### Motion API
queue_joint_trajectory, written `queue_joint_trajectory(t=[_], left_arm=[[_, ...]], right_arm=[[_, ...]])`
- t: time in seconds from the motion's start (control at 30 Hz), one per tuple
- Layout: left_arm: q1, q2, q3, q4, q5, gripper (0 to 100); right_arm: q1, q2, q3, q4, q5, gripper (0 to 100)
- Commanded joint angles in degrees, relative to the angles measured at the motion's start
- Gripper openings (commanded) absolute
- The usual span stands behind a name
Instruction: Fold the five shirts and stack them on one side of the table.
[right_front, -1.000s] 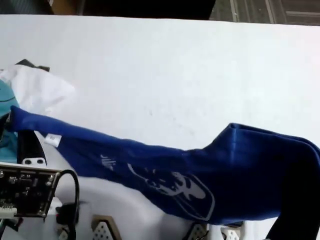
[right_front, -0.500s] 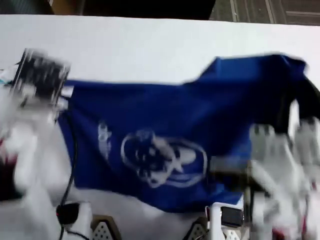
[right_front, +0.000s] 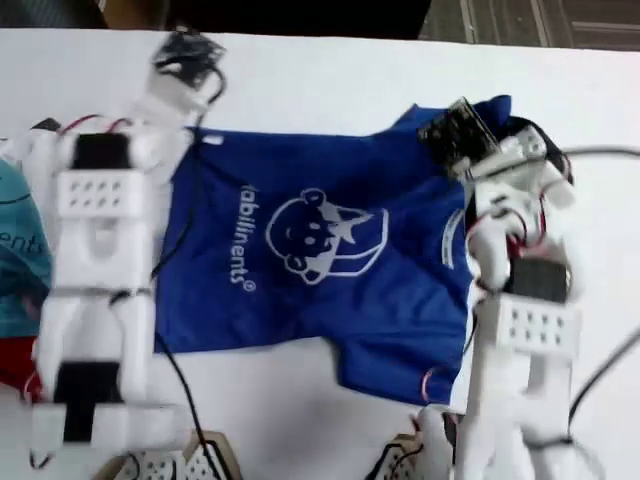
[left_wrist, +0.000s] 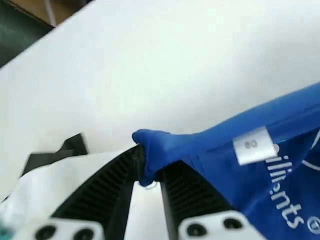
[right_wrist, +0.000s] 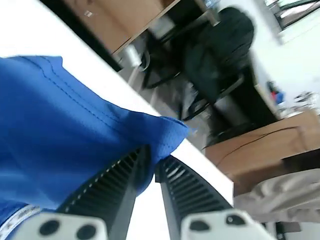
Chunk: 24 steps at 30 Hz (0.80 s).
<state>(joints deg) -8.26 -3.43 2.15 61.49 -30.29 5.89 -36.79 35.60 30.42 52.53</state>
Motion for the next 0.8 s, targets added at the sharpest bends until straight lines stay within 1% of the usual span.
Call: queue_joint_trajectory(t=[0.0, 0.1, 0.17, 0.37, 0.47, 0.53, 0.63, 0.77], left_arm=[[1.0, 6.9, -2.0, -5.5, 0.3, 2], [0.7, 13.2, -7.3, -4.8, 0.3, 2], [0.4, 17.0, -12.2, -2.5, 0.2, 2], [-0.2, 25.6, -29.7, 7.1, 0.3, 2], [-0.1, 29.5, -37.7, 11.5, 0.3, 2], [-0.1, 32.0, -42.0, 14.9, 0.2, 2], [-0.1, 35.8, -46.0, 19.7, -0.1, 2], [-0.1, 40.0, -47.9, 28.0, -4.4, 2]], right_arm=[[0.4, 10.3, -3.0, -4.4, -0.4, 2.2], [0.4, 18.6, -7.1, -3.7, -1.0, 2.2], [0.4, 23.3, -10.5, -2.0, -3.6, 2.2], [0.1, 33.5, -24.7, 6.5, -9.1, 2.2], [-1.1, 37.4, -33.1, 11.0, -9.8, 2.2], [-2.6, 39.1, -38.1, 15.9, -10.5, 2.2], [-4.7, 41.3, -42.2, 23.0, -10.5, 2.2], [-6.5, 42.8, -42.7, 30.0, -10.5, 2.2]])
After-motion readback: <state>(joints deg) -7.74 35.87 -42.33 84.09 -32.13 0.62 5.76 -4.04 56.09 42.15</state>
